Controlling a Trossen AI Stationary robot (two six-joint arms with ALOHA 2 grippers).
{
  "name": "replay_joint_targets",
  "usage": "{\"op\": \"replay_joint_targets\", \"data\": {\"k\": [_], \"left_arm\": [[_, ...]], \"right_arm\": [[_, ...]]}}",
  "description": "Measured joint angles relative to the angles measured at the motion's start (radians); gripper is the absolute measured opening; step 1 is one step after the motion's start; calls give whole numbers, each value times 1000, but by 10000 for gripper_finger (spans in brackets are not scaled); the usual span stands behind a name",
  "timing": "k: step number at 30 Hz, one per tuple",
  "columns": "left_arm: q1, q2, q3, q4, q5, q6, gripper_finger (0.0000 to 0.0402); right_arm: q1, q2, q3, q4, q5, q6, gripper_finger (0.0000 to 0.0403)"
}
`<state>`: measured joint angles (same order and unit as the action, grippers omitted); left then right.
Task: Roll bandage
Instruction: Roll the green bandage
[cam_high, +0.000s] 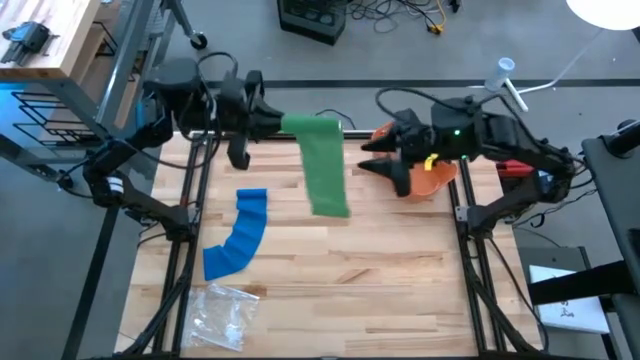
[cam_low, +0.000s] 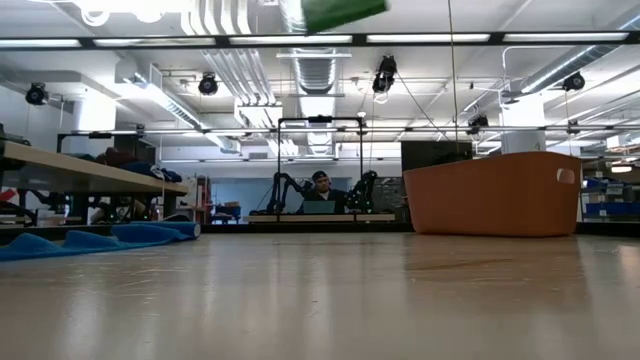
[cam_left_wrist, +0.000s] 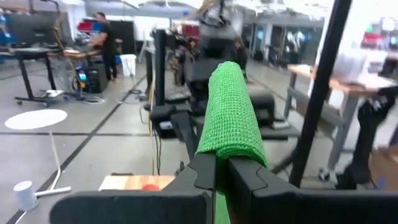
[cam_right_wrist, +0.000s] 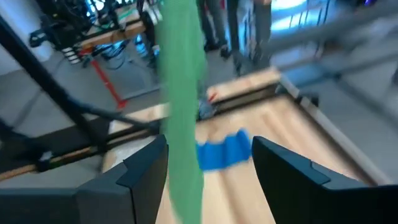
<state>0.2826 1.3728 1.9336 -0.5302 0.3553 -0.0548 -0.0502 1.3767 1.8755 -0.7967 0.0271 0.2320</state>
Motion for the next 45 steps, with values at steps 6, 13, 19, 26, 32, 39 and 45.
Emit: {"op": "replay_joint_targets", "data": {"k": [6,13,19,26,32,39,45], "left_arm": [[12,1,1,90,0,-61,4],[12,0,41,122,0,-141,4],[12,1,97,105,4,-172,4],[60,-1,206,30,123,-127,4],[110,1,254,6,221,-192,4],[263,-1,268,-13,235,-448,4],[434,0,210,-71,258,-499,4]], "right_arm": [[-8,58,0,126,57,-197,223],[-16,106,0,144,106,-360,207],[-18,157,0,165,107,-404,180],[-18,185,0,243,104,-374,44],[-7,202,0,260,67,-349,5],[51,197,0,206,19,-246,1],[134,194,0,203,11,-166,1]]}}
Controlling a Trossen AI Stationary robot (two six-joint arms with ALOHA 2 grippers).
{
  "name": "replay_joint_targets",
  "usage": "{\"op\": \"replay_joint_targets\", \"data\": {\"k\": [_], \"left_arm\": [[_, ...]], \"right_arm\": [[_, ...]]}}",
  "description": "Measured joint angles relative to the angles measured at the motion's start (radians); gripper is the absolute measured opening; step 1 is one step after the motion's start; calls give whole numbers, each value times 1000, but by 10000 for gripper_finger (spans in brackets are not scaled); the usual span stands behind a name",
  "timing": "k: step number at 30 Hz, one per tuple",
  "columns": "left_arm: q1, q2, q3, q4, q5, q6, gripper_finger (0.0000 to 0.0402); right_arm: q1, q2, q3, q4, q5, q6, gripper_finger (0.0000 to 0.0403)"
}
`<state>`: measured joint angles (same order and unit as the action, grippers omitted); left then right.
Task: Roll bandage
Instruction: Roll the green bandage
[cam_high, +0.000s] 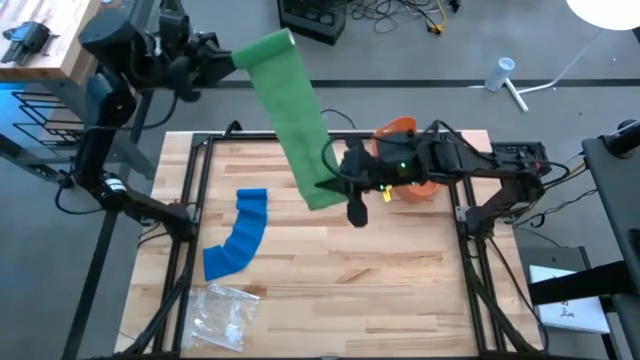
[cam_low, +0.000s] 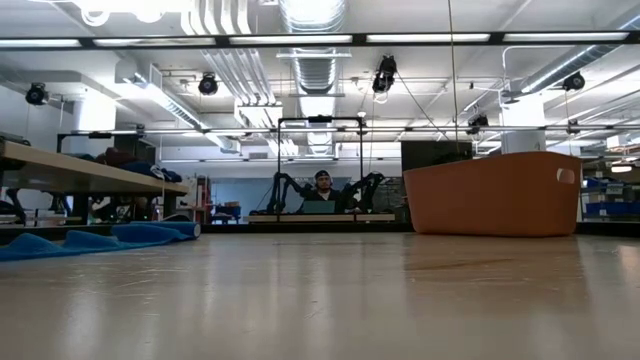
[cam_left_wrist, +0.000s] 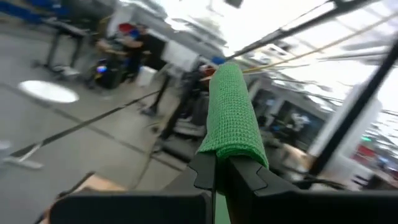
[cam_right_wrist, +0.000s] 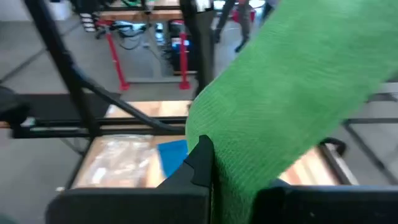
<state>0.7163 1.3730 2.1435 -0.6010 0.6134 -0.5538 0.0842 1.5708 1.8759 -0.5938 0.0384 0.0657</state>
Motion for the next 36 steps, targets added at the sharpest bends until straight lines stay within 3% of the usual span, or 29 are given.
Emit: {"op": "replay_joint_targets", "data": {"k": [8,16,21,31,36], "left_arm": [[180,0,-187,5,58,92,4],[193,0,-417,72,58,149,4],[153,0,-543,108,40,174,2],[-62,-1,-802,169,-207,197,2],[-148,-1,-928,234,-238,213,2]], "right_arm": [[92,-10,54,120,-73,141,0],[111,-9,198,237,-126,164,0],[109,-9,276,281,-133,162,0],[37,-6,316,280,-81,92,0],[-4,-6,316,285,-57,92,0]]}}
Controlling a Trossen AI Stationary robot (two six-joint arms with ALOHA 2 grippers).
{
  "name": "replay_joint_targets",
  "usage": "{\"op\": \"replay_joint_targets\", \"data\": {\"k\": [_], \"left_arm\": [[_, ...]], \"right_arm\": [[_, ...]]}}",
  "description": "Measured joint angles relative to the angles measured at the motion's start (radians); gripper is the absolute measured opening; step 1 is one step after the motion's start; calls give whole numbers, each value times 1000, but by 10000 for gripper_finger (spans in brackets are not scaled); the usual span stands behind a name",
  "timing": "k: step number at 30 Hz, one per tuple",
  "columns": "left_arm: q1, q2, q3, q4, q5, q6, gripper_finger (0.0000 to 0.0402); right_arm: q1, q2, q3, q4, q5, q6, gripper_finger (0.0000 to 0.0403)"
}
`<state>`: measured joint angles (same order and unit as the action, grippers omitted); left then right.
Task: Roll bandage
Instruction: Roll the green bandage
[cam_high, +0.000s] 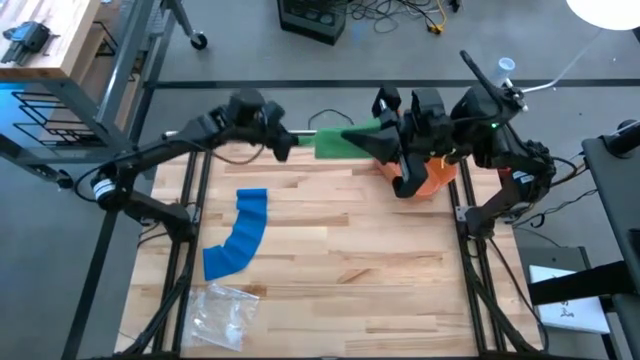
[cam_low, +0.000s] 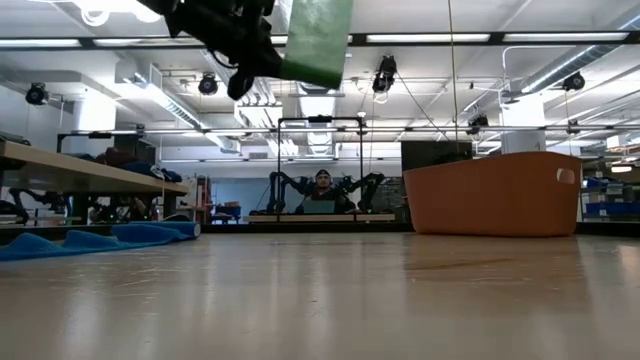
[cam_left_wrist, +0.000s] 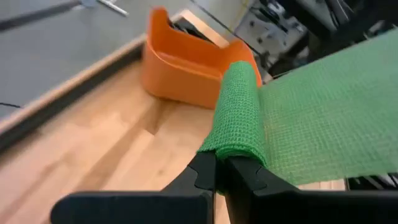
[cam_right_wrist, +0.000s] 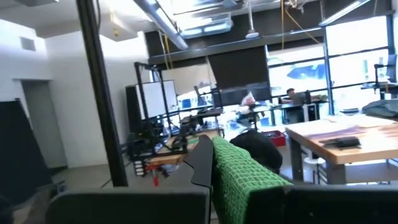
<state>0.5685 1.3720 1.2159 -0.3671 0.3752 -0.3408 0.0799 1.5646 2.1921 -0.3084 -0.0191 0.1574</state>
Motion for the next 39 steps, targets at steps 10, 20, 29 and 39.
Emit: {"op": "replay_joint_targets", "data": {"k": [10,20,29,39], "left_arm": [[-214,0,-141,19,-50,0,2],[-356,-14,-162,37,-71,63,1],[-472,-46,-51,7,-132,268,1],[-553,-30,265,-163,-191,586,1]], "right_arm": [[-130,0,11,-7,118,37,0],[-296,-5,11,-10,117,68,0],[-422,-72,11,-56,117,141,0],[-492,-73,11,-266,151,167,0]]}}
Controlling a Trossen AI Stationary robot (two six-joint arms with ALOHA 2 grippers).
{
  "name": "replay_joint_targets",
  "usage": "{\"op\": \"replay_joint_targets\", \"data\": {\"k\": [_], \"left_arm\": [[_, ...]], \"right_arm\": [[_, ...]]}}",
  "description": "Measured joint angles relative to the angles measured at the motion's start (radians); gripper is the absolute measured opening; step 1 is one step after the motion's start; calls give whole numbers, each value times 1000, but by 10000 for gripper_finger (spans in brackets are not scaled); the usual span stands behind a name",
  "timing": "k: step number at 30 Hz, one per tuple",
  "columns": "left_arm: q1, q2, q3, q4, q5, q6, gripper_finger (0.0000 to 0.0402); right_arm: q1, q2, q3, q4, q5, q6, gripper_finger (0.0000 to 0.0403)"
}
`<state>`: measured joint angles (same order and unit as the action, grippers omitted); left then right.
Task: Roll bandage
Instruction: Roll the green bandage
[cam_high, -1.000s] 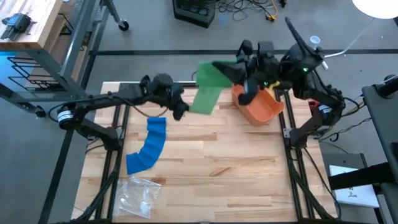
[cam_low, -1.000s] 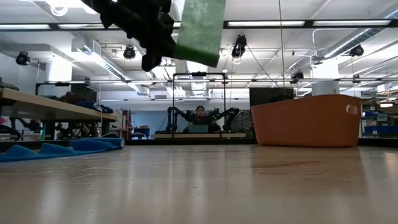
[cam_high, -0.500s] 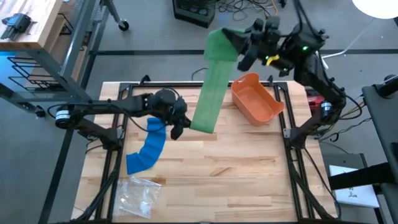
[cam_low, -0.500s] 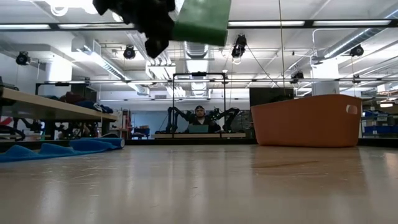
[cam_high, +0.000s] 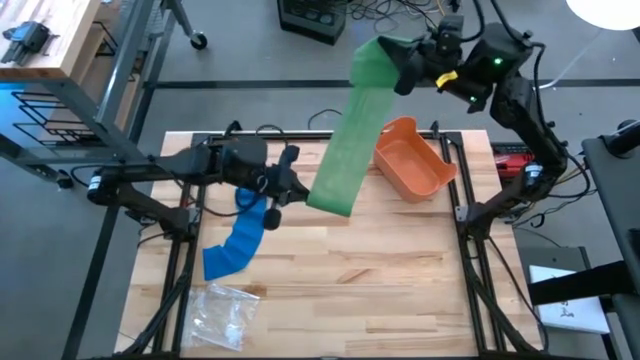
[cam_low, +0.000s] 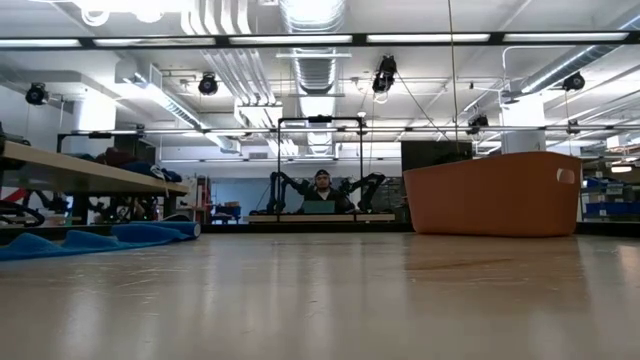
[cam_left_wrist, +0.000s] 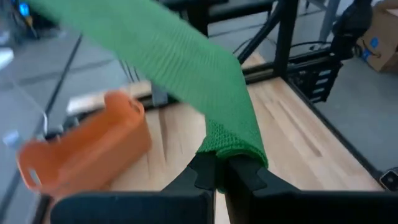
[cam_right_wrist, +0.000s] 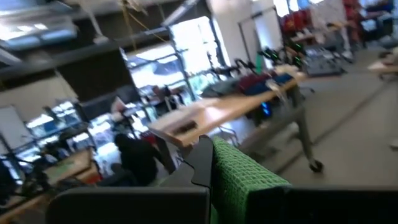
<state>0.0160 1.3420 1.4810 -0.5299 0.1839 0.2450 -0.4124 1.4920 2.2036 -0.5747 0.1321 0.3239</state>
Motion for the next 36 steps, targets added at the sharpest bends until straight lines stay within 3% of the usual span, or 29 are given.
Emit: {"op": "replay_joint_targets", "data": {"k": [9,25,30,36], "left_arm": [[-72,13,256,-47,3,72,2],[-101,15,445,-27,-46,93,2],[-99,12,550,-20,-79,77,2],[-89,12,628,-49,-197,0,2]], "right_arm": [[-16,34,0,-98,1,10,0],[-1,172,-2,-243,-8,95,0],[10,200,-2,-202,-150,128,1],[42,212,-2,-195,-189,151,58]]}}
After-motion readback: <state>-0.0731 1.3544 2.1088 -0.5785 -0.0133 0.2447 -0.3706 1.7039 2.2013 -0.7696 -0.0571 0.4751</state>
